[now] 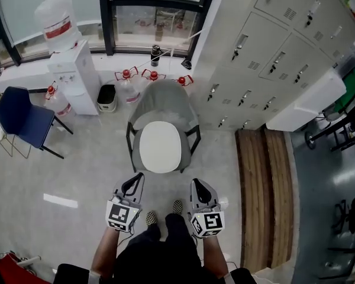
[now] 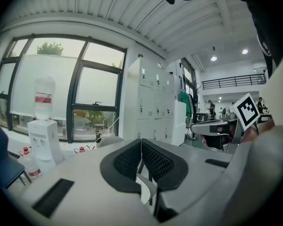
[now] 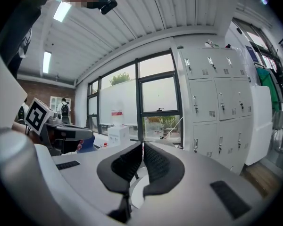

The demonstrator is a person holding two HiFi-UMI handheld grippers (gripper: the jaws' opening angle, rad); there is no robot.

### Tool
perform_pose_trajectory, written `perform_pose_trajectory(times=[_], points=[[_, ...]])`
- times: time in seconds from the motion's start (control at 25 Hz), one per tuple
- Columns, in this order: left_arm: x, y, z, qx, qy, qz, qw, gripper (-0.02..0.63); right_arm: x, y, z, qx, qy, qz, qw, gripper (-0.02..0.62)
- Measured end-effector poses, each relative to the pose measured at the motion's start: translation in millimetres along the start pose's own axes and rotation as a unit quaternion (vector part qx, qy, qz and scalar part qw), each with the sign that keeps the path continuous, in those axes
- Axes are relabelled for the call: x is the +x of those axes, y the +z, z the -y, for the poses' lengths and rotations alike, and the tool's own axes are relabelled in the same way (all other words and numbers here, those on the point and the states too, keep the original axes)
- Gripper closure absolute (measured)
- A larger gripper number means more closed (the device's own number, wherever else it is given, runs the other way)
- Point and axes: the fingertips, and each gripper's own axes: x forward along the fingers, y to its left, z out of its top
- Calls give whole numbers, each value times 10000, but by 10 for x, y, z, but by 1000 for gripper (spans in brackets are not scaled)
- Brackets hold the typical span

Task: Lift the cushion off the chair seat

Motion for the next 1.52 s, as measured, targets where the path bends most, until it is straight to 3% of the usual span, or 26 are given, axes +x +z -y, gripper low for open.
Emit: perform_pose_trajectory(times=[0.28, 0.44, 0.8, 1.0, 1.12, 1.32, 1.52], points=[[247, -175, -244, -46, 98, -249, 9996, 586, 385, -181, 128, 53, 66, -187, 9998, 563], [509, -265, -390, -57, 194, -136, 9997, 587, 724, -295, 337, -95, 128, -256, 9995, 563], [1194, -734, -634, -118, 235, -610, 9978, 588, 1447, -773, 775, -89, 266, -548, 9981, 563], [1545, -1102, -771, -256, 358, -604, 9972, 588, 1770, -1186, 892, -99, 408, -754, 9963, 563], [1696, -1396, -798, -263, 367, -909, 9948, 588, 1910, -1520, 972, -33, 489, -942, 9943, 563], [1945, -1890, -870, -440, 367, -1090, 9924, 587, 2123, -2061, 1085, 124, 535, -1179, 9915, 563], [2158, -2275, -874, -367, 239, -1369, 9896, 586, 2251, -2497, 1196, 203, 519, -1418, 9883, 563]])
